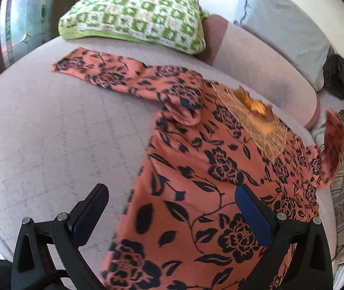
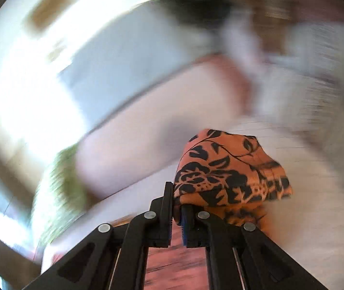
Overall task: Fold small clothes
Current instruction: 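Grasp the sleeve cuff with the right tool and fold it across the blouse body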
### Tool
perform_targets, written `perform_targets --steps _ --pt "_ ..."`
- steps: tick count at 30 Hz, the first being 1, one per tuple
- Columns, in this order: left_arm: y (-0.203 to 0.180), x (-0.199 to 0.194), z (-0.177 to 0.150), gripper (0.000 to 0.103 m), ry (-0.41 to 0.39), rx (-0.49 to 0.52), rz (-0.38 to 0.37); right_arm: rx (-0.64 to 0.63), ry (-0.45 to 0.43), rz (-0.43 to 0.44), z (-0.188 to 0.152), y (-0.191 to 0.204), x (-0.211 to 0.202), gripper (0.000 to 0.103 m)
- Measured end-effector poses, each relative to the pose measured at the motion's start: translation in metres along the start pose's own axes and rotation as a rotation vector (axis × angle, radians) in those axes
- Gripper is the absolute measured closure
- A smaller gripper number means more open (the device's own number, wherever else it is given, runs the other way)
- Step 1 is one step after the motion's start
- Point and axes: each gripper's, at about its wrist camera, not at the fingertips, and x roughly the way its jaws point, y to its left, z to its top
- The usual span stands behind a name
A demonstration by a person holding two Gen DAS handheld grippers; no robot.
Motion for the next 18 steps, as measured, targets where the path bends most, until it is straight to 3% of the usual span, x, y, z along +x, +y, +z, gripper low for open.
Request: perform_targets --steps 2,4,6,7,8,11,14,18 --pt "0.008 -0.008 0.001 0.0 -0.022 -0.005 0.005 -0.034 0.081 0.096 -0.049 0.061 0.024 0.095" --pt "0.018 -0.014 0.002 0.0 -0.035 -0.018 0.012 -0.04 0.206 0.147 -0.095 0.094 0.062 0.092" --pt "0.026 -0.017 0.004 0.0 -0.034 -0.039 0.012 -0.132 0.34 0.145 -0.141 0.113 0.1 0.063" --pt "0.029 -0.017 0.006 0.0 -0.037 -0.047 0.013 -0.179 0.419 0.112 -0.168 0.114 0.121 0.027" --pt "0.031 -0.017 0.008 0.0 -0.037 -0.052 0.014 -0.163 0.463 0.109 -0.18 0.106 0.127 0.022" --pt "0.028 -0.013 0.014 0.0 -0.039 -0.033 0.003 -0.111 0.435 0.126 -0.186 0.076 0.102 0.021" --pt "0.0 0.005 0.031 0.0 -0.034 0.046 -0.018 -0.075 0.353 0.058 -0.14 0.033 0.088 0.017" --pt "-0.053 0.043 0.065 0.0 -0.008 0.132 -0.079 0.006 0.308 -0.004 -0.121 -0.016 0.061 0.016"
